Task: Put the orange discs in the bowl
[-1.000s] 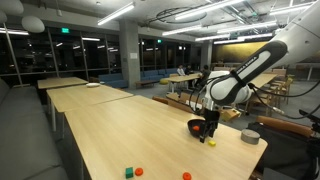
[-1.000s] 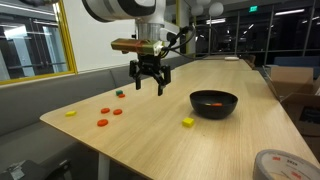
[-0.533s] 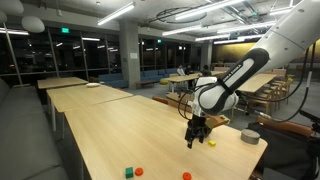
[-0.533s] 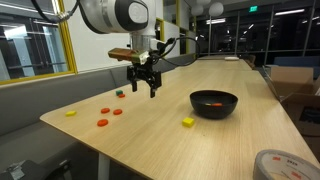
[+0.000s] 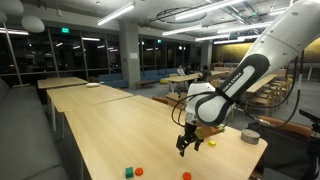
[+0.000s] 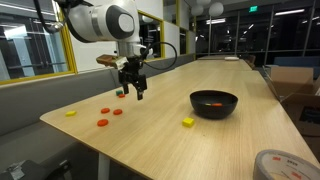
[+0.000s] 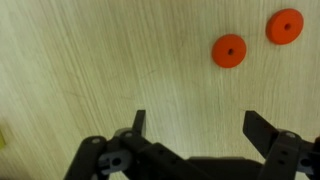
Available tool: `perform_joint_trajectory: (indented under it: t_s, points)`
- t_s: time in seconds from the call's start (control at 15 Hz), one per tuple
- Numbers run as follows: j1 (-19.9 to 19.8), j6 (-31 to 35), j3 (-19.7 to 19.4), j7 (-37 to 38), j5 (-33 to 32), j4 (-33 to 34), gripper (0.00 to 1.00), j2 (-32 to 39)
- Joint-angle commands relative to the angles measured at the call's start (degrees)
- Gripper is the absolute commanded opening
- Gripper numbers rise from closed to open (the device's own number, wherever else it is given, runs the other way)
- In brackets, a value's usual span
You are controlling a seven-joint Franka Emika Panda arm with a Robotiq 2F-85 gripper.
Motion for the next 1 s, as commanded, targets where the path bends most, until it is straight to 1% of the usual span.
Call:
perform_joint_trajectory:
  t_s: [0.0,0.33,0.53,0.73,0.93]
  points:
    - [2.38,0.96,1.58,9.36,-2.53,-0.23,1.00,-0.27]
    - [5.18,3.37,3.63,20.97,-2.55,-2.01,1.00,-0.82]
    - [6.19,5.31,4.01,29.40,-4.66,-3.73,1.00,-0.52]
    - [6.46,7.43,4.07,33.65,-5.51,-5.14,1.00,0.43]
    - [6.32,8.39,3.77,34.63,-5.87,-5.51,1.00,1.58]
